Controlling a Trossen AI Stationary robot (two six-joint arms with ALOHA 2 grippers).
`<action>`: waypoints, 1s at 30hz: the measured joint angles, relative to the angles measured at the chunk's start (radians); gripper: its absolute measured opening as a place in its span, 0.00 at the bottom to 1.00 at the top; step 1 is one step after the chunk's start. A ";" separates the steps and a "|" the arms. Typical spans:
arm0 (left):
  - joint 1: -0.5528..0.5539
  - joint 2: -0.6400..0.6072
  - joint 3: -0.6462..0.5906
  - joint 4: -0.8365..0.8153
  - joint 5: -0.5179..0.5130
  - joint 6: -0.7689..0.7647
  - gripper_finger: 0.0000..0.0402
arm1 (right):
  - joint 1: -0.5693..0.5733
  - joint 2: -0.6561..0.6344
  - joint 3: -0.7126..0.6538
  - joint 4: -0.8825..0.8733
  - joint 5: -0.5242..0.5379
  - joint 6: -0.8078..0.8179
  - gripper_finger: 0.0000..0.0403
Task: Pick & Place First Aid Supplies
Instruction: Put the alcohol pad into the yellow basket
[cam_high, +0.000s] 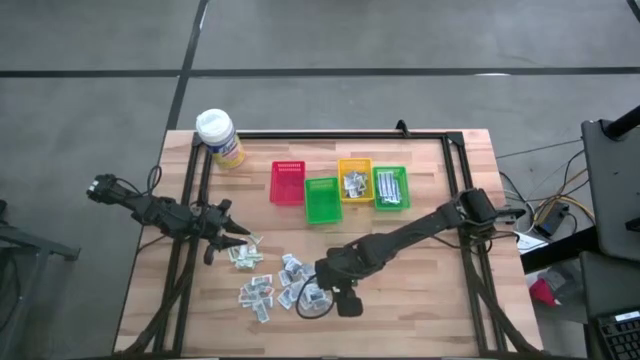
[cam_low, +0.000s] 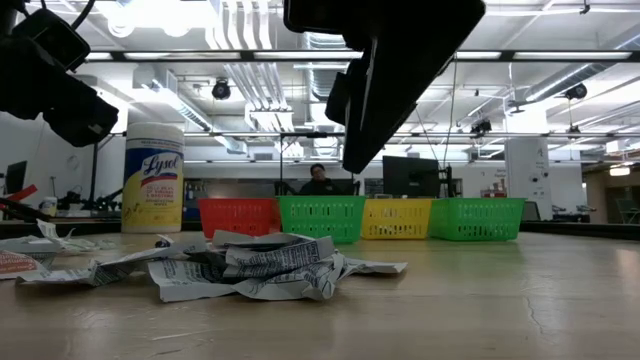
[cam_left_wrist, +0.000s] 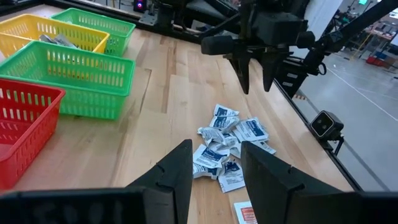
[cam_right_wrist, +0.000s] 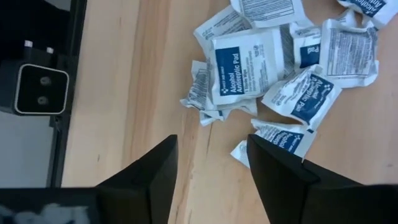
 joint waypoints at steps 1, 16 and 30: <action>0.000 0.000 0.000 0.000 0.000 0.000 0.33 | -0.002 0.000 -0.001 0.000 0.001 -0.008 0.47; 0.000 0.000 0.000 -0.007 0.000 0.000 0.33 | -0.019 0.074 -0.023 0.023 -0.002 -0.014 0.47; 0.000 0.001 0.000 -0.006 0.000 0.000 0.33 | -0.018 0.125 -0.016 0.019 0.117 0.050 0.45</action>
